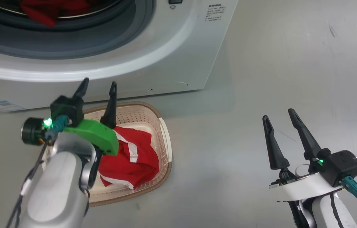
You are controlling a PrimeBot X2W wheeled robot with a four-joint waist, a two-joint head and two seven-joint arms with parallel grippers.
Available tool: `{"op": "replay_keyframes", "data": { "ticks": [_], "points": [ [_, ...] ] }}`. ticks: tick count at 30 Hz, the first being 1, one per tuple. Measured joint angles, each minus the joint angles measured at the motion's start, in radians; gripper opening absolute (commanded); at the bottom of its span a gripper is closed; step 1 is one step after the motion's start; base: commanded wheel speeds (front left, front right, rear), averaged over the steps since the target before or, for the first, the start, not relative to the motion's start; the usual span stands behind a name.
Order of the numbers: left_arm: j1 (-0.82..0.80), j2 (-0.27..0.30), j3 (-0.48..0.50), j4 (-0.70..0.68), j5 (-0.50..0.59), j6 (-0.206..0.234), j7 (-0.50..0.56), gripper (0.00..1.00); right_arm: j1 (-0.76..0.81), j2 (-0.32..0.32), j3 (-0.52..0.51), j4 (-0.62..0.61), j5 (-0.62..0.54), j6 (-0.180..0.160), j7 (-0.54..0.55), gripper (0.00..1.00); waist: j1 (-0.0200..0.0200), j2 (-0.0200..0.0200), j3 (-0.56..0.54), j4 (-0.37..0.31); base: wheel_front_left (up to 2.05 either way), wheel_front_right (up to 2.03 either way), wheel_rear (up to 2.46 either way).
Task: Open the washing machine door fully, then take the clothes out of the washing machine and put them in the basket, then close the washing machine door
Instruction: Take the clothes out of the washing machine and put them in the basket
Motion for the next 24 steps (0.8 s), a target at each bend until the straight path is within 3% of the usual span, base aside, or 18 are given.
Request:
{"op": "replay_keyframes", "data": {
  "ticks": [13, 24],
  "points": [
    [-0.429, 0.106, 0.028, 0.033, 0.019, -0.049, 0.286, 1.0, -0.123, -0.001, 0.019, -0.035, 0.042, 0.0, 0.0, 1.0, 0.0001, 0.0, 0.197, -0.039, 0.0, 0.0, 0.0],
    [-0.672, 0.27, 0.058, 0.111, 0.055, -0.098, 0.522, 1.0, -0.217, -0.002, 0.059, -0.034, 0.125, 0.0, 0.0, 1.0, 0.0001, 0.0, 0.315, -0.101, 0.0, 0.0, 0.0]
  ]
}}
